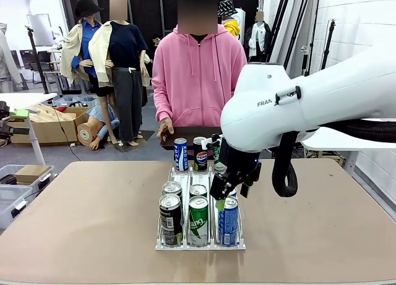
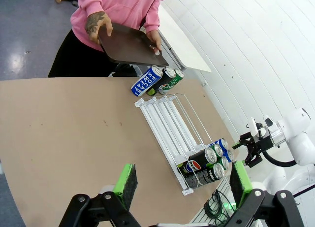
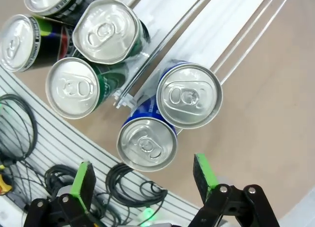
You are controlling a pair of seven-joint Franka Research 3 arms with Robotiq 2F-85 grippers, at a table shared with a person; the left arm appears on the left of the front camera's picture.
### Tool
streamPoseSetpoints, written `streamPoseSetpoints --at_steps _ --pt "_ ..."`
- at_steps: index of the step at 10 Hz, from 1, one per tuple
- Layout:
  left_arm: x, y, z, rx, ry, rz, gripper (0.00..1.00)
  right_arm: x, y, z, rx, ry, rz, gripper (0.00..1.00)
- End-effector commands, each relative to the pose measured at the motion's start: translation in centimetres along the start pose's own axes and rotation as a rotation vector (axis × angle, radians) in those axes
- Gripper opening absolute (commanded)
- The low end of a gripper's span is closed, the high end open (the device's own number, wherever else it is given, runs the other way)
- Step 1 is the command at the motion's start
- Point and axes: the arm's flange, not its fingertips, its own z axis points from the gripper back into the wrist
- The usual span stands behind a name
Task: Retrieve and hand over the desired beverage to the person.
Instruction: Pick up a can of the same type that the person held from the Automatic Can Dispenser.
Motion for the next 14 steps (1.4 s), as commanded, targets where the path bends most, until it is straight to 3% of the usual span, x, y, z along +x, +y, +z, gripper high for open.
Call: streamPoseSetpoints --at_steps 1,14 --pt "0.1 -0.1 0.1 -0.005 -0.007 0.007 1.0 0.7 0.5 -1.5 -0.067 0.0 -0.017 1.0" --pt "0.1 -0.1 0.1 -0.005 -0.007 0.007 1.0 1.9 1.2 -4.3 -0.132 -0.009 -0.003 0.97"
